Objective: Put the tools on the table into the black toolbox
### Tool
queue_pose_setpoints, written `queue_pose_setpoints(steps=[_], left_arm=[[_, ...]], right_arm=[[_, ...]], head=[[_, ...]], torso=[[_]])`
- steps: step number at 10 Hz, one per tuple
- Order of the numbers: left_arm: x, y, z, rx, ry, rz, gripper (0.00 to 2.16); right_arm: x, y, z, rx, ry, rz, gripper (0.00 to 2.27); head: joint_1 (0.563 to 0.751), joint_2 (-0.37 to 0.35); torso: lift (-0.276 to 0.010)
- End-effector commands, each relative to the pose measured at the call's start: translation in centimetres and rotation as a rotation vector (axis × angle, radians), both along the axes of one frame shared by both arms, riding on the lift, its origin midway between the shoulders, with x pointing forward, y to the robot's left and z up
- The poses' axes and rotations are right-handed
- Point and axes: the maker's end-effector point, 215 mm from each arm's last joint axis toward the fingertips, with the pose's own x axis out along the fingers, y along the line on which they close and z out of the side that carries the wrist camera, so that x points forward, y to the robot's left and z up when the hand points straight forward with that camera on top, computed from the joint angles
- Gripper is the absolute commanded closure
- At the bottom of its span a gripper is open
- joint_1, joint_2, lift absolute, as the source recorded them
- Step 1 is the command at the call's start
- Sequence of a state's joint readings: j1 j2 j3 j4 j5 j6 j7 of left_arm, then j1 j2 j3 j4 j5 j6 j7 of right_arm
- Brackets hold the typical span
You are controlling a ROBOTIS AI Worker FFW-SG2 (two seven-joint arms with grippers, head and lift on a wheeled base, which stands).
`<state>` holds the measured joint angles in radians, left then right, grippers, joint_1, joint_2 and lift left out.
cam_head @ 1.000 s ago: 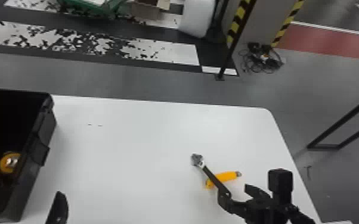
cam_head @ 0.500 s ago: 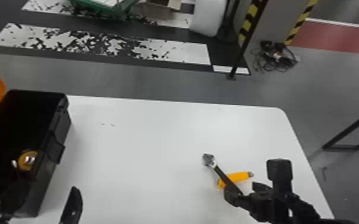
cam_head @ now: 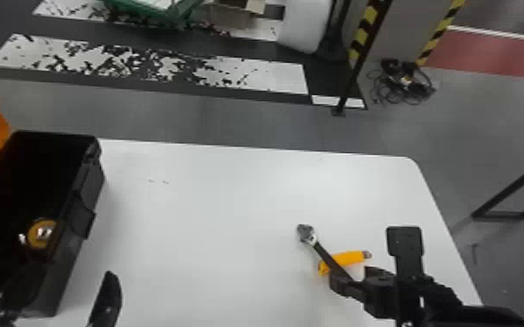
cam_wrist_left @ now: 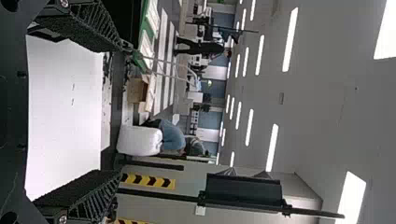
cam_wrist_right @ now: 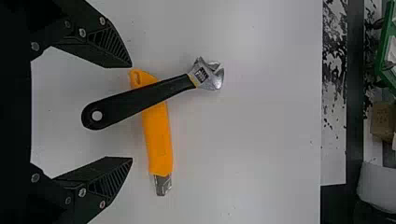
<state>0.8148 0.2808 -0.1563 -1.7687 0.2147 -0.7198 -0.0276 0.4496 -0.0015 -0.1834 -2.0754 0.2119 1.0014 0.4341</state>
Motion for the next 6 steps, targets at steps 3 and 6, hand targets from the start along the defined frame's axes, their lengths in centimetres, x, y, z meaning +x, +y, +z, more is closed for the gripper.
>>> queue_pose_setpoints(steps=[3, 6], left_arm=[[-0.01, -0.07, 0.05, -0.002, -0.002, -0.001, 0.06], [-0.01, -0.07, 0.05, -0.002, -0.002, -0.001, 0.06]], right_arm=[[-0.09, -0.02, -0.13, 0.002, 0.011, -0.007, 0.59], [-0.04, -0.3, -0.24, -0.005, 0.012, -0.014, 0.59]], head=[[0.695, -0.164], [0.695, -0.169]], torso=[[-0.039], [-0.039]])
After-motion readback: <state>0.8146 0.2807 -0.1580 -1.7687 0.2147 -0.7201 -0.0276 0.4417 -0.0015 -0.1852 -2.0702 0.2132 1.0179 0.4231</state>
